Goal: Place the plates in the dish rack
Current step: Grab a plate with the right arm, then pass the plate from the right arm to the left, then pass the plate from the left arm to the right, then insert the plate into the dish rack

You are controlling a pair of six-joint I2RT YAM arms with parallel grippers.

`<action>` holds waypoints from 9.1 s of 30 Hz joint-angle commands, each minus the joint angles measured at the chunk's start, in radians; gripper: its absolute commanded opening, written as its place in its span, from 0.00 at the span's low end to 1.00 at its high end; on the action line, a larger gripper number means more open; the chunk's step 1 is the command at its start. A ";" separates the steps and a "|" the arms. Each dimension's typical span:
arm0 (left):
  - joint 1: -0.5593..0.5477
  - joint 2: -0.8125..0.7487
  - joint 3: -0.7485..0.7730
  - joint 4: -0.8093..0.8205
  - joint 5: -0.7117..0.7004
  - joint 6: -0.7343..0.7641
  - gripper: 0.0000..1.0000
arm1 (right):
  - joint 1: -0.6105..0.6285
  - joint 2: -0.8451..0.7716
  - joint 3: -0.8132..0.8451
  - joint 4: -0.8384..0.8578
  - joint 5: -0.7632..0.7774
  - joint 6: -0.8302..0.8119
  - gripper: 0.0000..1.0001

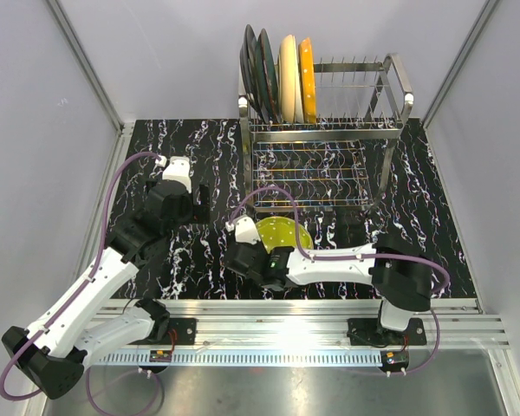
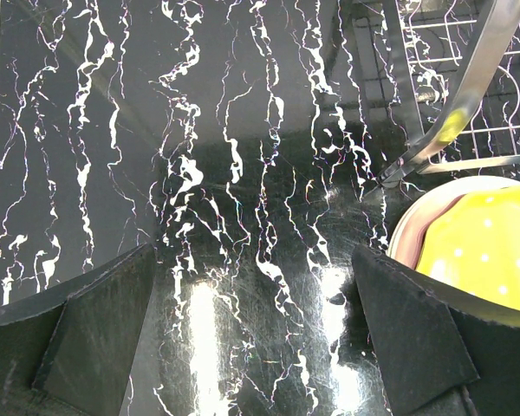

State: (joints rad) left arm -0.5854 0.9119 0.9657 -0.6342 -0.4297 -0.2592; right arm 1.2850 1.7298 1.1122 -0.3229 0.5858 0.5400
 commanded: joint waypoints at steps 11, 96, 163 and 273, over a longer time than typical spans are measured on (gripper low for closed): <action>0.002 -0.002 0.007 0.037 0.012 -0.008 0.99 | 0.025 0.031 0.032 0.016 0.040 0.026 0.20; -0.002 0.347 -0.226 0.502 0.862 -0.469 0.86 | 0.085 -0.372 -0.321 0.490 0.077 -0.114 0.00; -0.010 0.314 -0.056 0.301 0.819 -0.417 0.16 | 0.290 -0.234 -0.149 0.010 0.416 -0.032 0.97; 0.045 -0.025 0.245 -0.036 0.364 -0.023 0.99 | 0.146 -0.608 -0.094 0.019 0.364 -0.167 0.00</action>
State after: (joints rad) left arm -0.5442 0.9375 1.2697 -0.7059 0.1120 -0.3382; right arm 1.4483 1.2102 0.9882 -0.4286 0.9409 0.4339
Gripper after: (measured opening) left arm 0.987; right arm 0.327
